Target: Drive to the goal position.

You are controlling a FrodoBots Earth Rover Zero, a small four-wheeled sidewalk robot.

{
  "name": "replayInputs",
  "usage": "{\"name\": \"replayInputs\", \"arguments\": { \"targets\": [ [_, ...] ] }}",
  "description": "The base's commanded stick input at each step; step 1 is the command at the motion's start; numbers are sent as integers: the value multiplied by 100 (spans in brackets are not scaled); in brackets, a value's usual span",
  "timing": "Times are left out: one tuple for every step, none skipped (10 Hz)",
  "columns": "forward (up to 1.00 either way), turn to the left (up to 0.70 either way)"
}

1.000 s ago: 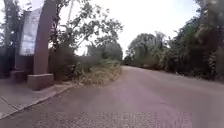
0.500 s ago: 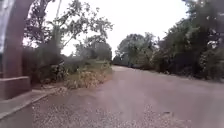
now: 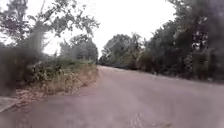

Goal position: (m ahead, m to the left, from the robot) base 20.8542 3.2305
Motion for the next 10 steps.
{"name": "replayInputs", "arguments": {
  "targets": [
    [100,0],
    [100,0],
    [100,0],
    [100,0],
    [100,0],
    [100,0],
    [100,0],
    [100,0],
    [100,0],
    [100,0]
  ]
}}
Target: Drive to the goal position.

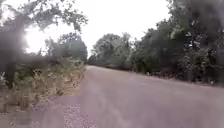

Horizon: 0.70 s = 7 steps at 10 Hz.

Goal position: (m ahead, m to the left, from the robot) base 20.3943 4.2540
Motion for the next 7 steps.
{"name": "replayInputs", "arguments": {
  "targets": [
    [100,13],
    [100,40],
    [100,23],
    [100,1],
    [100,0],
    [100,0],
    [100,0]
  ]
}}
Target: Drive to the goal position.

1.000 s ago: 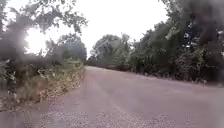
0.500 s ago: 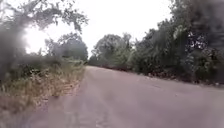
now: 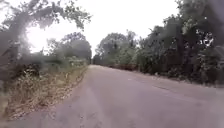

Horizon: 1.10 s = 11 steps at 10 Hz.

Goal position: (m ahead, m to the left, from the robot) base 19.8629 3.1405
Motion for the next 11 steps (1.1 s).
{"name": "replayInputs", "arguments": {
  "targets": [
    [100,0],
    [100,0],
    [100,0],
    [100,0],
    [100,0],
    [100,0],
    [100,0],
    [100,0],
    [100,0],
    [100,0],
    [100,0]
  ]
}}
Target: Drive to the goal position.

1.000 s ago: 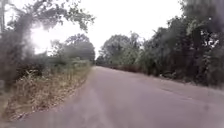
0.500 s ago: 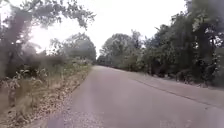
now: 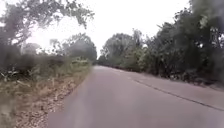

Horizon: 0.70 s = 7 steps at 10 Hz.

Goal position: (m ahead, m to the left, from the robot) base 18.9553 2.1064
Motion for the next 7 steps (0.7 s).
{"name": "replayInputs", "arguments": {
  "targets": [
    [100,0],
    [100,0],
    [100,0],
    [100,0],
    [100,0],
    [100,0],
    [100,0]
  ]
}}
